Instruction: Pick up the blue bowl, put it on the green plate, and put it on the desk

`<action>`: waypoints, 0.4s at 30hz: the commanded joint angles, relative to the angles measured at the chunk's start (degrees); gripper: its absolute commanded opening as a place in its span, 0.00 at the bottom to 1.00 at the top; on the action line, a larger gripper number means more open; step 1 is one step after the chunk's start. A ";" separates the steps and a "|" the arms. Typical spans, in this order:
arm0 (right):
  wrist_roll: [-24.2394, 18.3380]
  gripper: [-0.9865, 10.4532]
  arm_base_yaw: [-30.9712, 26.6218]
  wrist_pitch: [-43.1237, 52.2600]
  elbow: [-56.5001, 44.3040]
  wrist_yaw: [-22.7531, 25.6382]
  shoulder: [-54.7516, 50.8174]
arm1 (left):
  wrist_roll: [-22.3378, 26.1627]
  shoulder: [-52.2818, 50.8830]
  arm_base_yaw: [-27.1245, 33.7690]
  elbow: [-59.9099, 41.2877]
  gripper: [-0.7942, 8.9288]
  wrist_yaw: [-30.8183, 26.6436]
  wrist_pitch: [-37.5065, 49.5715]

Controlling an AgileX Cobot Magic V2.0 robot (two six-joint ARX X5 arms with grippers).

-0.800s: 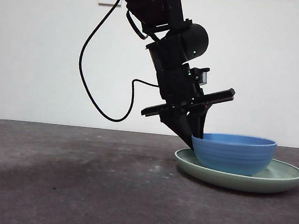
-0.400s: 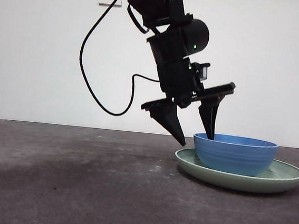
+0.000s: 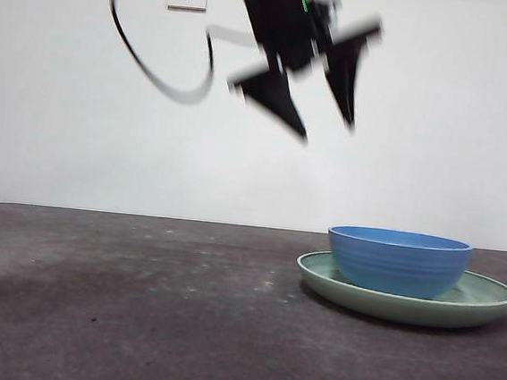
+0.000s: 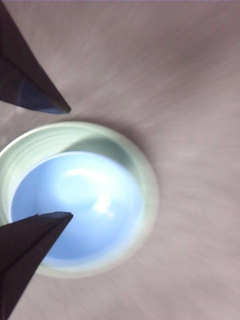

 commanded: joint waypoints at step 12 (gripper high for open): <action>-0.22 0.47 0.26 0.96 1.09 0.48 0.20 | 4.00 -21.92 8.00 -3.85 0.41 0.20 -3.41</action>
